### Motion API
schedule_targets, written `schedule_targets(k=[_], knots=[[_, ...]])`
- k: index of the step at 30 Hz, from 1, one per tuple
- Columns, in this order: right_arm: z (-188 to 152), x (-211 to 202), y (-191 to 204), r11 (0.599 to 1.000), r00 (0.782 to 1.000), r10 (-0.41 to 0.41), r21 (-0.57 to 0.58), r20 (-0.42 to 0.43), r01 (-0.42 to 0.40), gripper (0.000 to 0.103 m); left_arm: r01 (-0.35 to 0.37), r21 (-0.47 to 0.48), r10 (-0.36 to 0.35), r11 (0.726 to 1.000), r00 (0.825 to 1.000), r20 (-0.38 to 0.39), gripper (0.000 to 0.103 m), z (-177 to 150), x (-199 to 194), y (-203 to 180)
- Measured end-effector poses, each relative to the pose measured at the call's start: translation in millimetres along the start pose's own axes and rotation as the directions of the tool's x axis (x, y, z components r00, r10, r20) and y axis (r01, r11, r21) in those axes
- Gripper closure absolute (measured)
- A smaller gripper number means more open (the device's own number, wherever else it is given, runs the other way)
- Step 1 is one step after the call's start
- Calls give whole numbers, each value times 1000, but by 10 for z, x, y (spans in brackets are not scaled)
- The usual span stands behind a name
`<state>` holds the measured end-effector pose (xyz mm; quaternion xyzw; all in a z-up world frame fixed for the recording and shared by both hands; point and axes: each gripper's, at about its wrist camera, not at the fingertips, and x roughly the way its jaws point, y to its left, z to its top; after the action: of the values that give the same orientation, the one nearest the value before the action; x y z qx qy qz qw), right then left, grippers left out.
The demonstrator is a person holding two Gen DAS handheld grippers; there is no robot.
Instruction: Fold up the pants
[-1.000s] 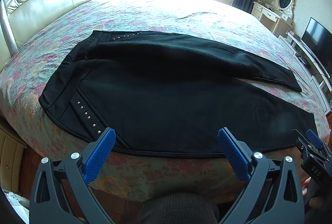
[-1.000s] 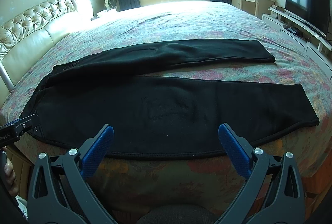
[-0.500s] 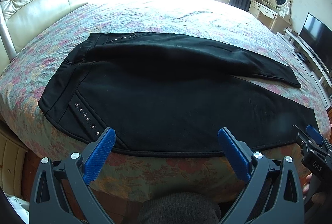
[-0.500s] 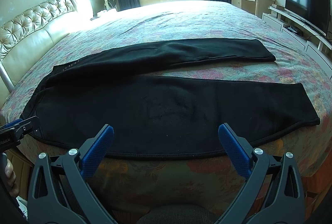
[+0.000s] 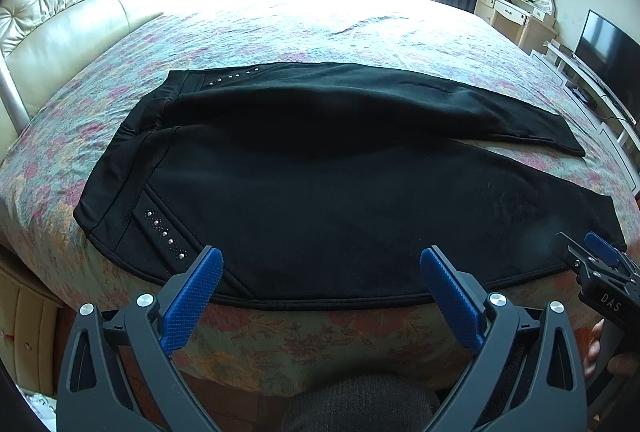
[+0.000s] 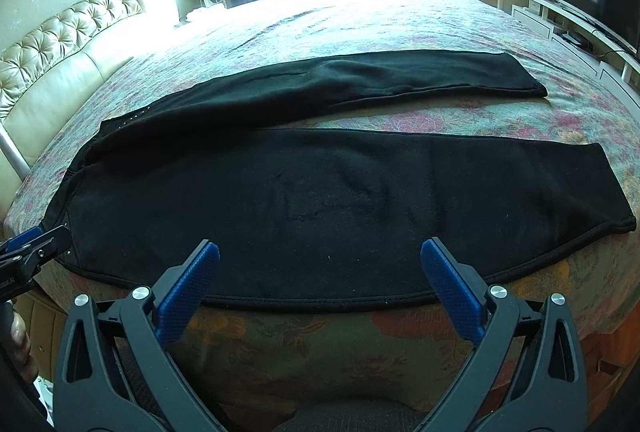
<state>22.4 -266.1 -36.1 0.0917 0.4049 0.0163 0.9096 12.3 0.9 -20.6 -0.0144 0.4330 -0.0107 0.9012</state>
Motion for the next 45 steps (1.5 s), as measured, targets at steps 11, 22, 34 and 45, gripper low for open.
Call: schedule_targets(k=[11,22,34,45], knots=[[198,134,132,999,999,38,-39,-5,-38,2,123,-194,-138,973,988,-67,4,855,404,1572],[343,520,354,992,991,108,-61,-75,-113,2,239,-371,-296,897,949,-105,4,1759,1663,2983],[463,858,314,980,966,193,-13,-171,-198,2,360,-475,-436,803,898,-55,6,2108,2482,3228],[1801,1525,400,839,907,361,-349,-216,-417,2,380,-439,-474,814,872,-125,93,2062,2652,3233]])
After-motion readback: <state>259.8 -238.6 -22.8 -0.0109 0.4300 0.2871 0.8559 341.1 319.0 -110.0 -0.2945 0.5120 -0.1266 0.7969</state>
